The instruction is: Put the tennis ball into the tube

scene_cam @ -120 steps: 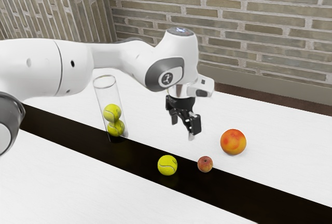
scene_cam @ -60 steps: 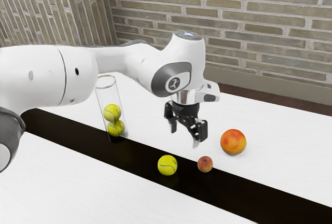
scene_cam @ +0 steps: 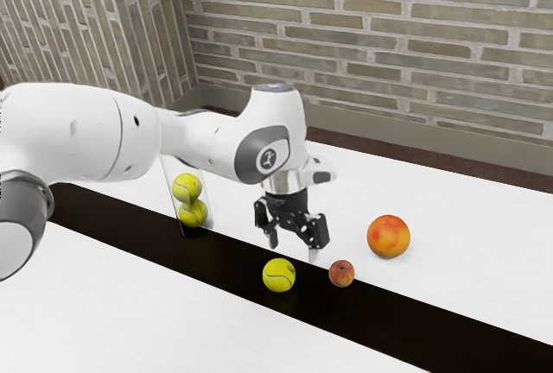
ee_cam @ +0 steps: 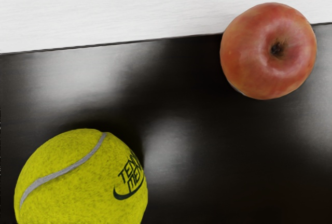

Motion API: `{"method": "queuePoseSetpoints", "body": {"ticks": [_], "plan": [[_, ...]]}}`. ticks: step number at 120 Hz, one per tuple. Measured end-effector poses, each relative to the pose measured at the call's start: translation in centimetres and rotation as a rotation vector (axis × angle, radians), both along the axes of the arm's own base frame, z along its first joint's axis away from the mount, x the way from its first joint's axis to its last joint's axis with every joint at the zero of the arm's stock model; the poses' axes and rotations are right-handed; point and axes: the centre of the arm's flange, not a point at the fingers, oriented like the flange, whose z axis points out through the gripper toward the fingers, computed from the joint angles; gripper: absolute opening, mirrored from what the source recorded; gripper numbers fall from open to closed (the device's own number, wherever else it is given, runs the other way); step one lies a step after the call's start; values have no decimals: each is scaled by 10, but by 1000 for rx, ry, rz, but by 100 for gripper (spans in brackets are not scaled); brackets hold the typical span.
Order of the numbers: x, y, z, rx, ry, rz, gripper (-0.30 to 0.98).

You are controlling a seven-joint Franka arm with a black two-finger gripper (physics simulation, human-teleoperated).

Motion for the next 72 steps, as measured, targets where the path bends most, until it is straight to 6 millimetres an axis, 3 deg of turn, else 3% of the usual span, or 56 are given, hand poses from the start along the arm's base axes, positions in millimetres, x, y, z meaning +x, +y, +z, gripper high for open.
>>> {"method": "queuePoseSetpoints", "body": {"ticks": [21,37,72], "plan": [[-14,-10,-16,-26,8,12,69],[-19,-19,-17,-43,2,10,69],[-31,6,-38,-51,43,73,69]]}}
